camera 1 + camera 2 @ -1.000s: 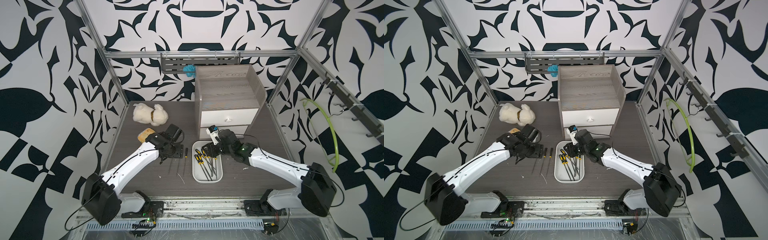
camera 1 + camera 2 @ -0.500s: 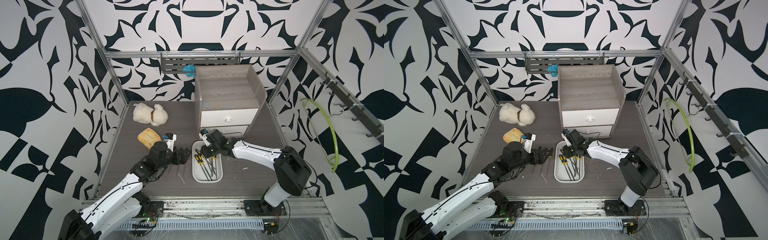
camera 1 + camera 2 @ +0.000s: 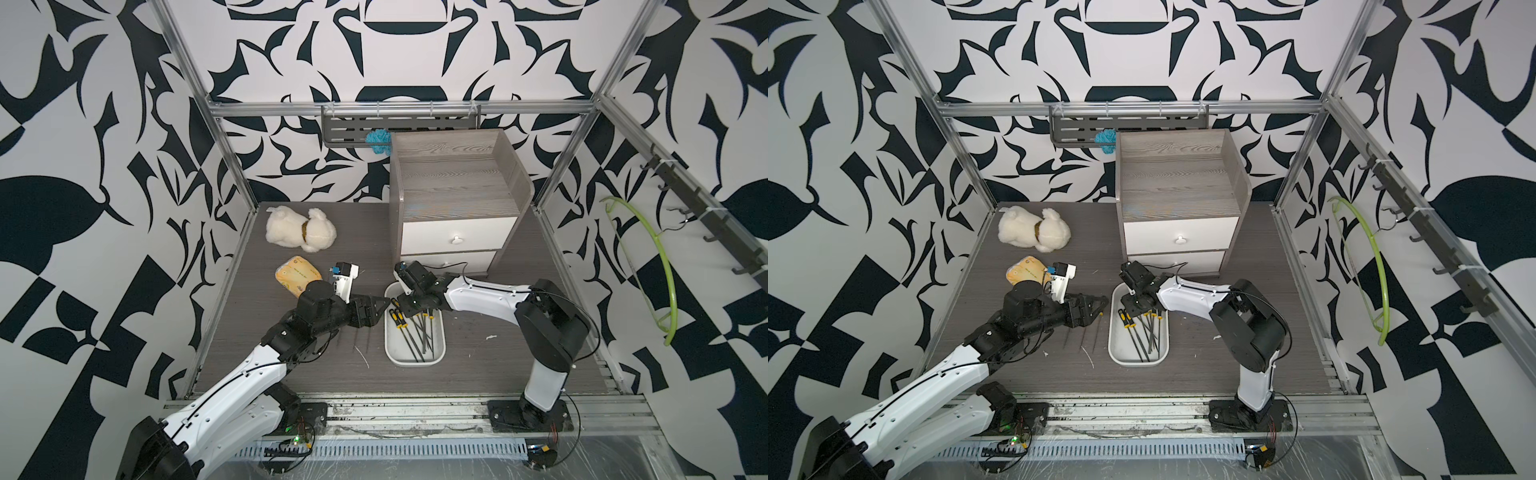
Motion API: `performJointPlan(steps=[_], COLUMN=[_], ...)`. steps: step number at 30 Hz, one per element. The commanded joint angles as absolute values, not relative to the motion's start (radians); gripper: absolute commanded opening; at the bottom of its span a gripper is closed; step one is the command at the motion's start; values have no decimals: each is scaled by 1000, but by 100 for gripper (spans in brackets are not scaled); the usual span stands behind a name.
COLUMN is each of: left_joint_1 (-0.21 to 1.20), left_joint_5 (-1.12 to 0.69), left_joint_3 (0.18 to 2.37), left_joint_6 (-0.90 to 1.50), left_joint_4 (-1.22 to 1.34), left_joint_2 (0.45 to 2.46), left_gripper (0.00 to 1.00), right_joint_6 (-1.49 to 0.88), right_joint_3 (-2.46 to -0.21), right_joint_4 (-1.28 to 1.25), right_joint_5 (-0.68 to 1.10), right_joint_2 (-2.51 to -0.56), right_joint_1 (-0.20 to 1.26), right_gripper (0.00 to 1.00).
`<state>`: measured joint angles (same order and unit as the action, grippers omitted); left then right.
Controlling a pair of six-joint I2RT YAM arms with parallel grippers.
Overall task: Take the file tool out of the storage box
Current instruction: Pick up the file tool from the storage box.
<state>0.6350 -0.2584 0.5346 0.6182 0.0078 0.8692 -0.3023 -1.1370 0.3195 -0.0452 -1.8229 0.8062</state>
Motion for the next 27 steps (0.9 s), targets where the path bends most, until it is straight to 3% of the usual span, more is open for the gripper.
performJointPlan(steps=[1,12,27], left_joint_1=[637,650,661], left_joint_5=[-287,-305,-307], left_joint_3=[564,581,587], left_joint_6=[617,618,617], left_joint_4=[12,14,11], left_joint_2=[875,931,952], left_gripper=[94,94,95], right_joint_6=[-282,-283,-309], right_joint_3=[-1185,-1277,-1293], right_joint_4=[357,470,498], right_joint_5=[-119,-210,-198], right_joint_2=[-1827,-1925,-1937], right_joint_1=[821,858,866], right_gripper=[21,23,25])
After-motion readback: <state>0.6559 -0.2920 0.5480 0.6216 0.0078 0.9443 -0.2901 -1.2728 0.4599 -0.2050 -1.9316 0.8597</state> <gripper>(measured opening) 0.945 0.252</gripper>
